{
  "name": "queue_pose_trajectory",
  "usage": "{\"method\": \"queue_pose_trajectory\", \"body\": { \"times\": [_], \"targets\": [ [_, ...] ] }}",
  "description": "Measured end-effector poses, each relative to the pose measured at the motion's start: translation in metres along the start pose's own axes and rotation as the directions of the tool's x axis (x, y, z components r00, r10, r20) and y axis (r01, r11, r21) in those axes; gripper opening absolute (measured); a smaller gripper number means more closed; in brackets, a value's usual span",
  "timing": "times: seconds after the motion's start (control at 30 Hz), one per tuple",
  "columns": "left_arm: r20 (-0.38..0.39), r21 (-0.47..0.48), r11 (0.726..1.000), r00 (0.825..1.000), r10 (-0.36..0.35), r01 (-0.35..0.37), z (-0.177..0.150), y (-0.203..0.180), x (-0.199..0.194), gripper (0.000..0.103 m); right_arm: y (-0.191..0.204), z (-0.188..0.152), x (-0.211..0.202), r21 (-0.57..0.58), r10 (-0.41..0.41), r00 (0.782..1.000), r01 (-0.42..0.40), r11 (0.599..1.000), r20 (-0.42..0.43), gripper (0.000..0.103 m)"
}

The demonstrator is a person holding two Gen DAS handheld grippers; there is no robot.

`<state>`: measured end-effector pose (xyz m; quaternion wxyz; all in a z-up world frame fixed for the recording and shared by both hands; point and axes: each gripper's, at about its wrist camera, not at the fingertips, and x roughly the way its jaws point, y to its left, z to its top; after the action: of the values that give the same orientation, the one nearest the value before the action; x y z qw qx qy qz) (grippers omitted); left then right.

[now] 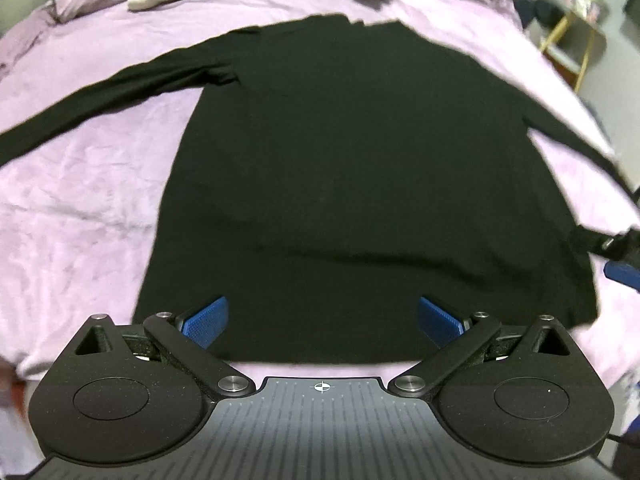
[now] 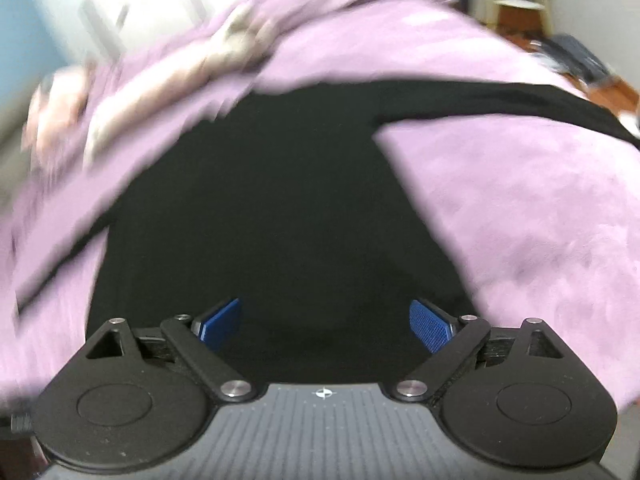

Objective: Fold small clothes
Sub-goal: 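Grasp a black sleeve with the right gripper and fold it across the body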

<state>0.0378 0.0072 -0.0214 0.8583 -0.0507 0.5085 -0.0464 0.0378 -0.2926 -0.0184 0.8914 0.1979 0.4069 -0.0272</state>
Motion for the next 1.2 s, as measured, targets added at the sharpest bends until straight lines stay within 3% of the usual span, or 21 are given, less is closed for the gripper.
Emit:
{"method": "queue_pose_trajectory", "body": {
  "times": [0.07, 0.2, 0.3, 0.33, 0.37, 0.4, 0.5, 0.6, 0.67, 0.77, 0.8, 0.87, 0.93, 1.03, 1.07, 1.13, 1.2],
  "targets": [
    [0.018, -0.014, 1.0, 1.0, -0.025, 0.025, 0.009, 0.001, 0.004, 0.103, -0.046, 0.018, -0.001, 0.105, 0.026, 0.988, -0.042, 0.994, 0.149, 0.092],
    [0.039, 0.0, 1.0, 0.999, -0.019, 0.02, 0.029, -0.008, 0.015, 0.103, -0.137, 0.053, 0.008, 0.317, -0.065, 0.953, -0.033, 0.948, 0.296, 0.092],
    [0.026, -0.028, 0.999, 0.999, -0.044, 0.044, 0.043, -0.015, 0.027, 0.103, -0.215, 0.069, 0.011, 0.562, -0.173, 0.91, -0.077, 0.824, 0.378, 0.088],
    [0.024, -0.044, 0.998, 0.999, -0.047, 0.048, 0.047, -0.016, 0.032, 0.103, -0.24, 0.074, 0.015, 0.633, -0.202, 0.899, -0.101, 0.767, 0.388, 0.078],
    [0.016, -0.056, 0.997, 0.999, -0.048, 0.049, 0.05, -0.019, 0.038, 0.103, -0.263, 0.079, 0.02, 0.695, -0.231, 0.896, -0.112, 0.71, 0.38, 0.07],
    [0.004, -0.063, 0.997, 0.999, -0.047, 0.047, 0.053, -0.022, 0.043, 0.103, -0.282, 0.083, 0.026, 0.745, -0.252, 0.896, -0.119, 0.657, 0.365, 0.055],
    [-0.029, -0.068, 0.997, 0.999, -0.035, 0.033, 0.056, -0.03, 0.056, 0.103, -0.321, 0.089, 0.047, 0.841, -0.257, 0.902, -0.176, 0.512, 0.346, 0.048],
    [-0.038, -0.067, 0.998, 0.999, 0.012, -0.015, 0.058, -0.033, 0.064, 0.103, -0.34, 0.098, 0.06, 0.863, -0.282, 0.89, -0.202, 0.463, 0.359, 0.041],
    [-0.041, -0.069, 0.997, 0.999, 0.023, -0.026, 0.06, -0.033, 0.068, 0.103, -0.342, 0.104, 0.069, 0.864, -0.308, 0.885, -0.179, 0.471, 0.351, 0.035],
    [-0.038, -0.08, 0.996, 0.999, 0.03, -0.033, 0.062, -0.03, 0.068, 0.098, -0.344, 0.107, 0.078, 0.863, -0.339, 0.876, -0.152, 0.481, 0.343, 0.015],
    [-0.039, -0.082, 0.996, 0.999, 0.034, -0.037, 0.063, -0.028, 0.068, 0.096, -0.347, 0.106, 0.077, 0.864, -0.346, 0.877, -0.137, 0.484, 0.333, 0.004],
    [-0.042, -0.087, 0.996, 0.999, 0.024, -0.027, 0.066, -0.023, 0.069, 0.096, -0.339, 0.116, 0.074, 0.835, -0.357, 0.882, -0.07, 0.545, 0.307, 0.003],
    [-0.026, -0.094, 0.996, 1.0, -0.008, 0.005, 0.07, -0.016, 0.067, 0.096, -0.312, 0.132, 0.066, 0.739, -0.356, 0.876, 0.0, 0.673, 0.324, 0.003],
    [0.013, -0.117, 0.993, 1.0, -0.024, 0.025, 0.082, -0.007, 0.063, 0.096, -0.231, 0.158, 0.052, 0.442, -0.229, 0.869, 0.013, 0.897, 0.439, 0.003],
    [0.028, -0.125, 0.991, 0.999, -0.038, 0.041, 0.087, -0.005, 0.062, 0.096, -0.199, 0.162, 0.05, 0.326, -0.158, 0.872, -0.002, 0.946, 0.463, 0.003],
    [0.063, -0.142, 0.986, 0.995, -0.08, 0.088, 0.098, -0.003, 0.059, 0.097, -0.129, 0.16, 0.051, 0.058, 0.04, 0.881, -0.077, 0.995, 0.471, 0.003],
    [0.099, -0.152, 0.982, 0.99, -0.096, 0.111, 0.108, -0.006, 0.058, 0.097, -0.073, 0.148, 0.063, -0.134, 0.196, 0.903, -0.155, 0.979, 0.382, 0.005]
  ]
}}
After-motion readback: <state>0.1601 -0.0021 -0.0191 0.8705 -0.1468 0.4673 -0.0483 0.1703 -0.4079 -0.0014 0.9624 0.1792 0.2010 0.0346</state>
